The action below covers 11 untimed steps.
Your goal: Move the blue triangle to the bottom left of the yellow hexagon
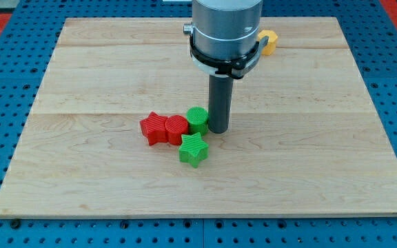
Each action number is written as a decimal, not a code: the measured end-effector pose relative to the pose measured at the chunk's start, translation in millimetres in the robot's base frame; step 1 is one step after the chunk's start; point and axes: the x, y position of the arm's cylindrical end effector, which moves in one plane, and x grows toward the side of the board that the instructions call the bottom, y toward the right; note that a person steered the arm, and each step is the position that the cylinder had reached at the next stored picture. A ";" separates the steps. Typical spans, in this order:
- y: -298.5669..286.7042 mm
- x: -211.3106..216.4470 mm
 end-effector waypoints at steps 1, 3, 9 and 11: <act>2.2 0.0; -3.2 0.9; 52.0 -160.4; 205.5 -195.9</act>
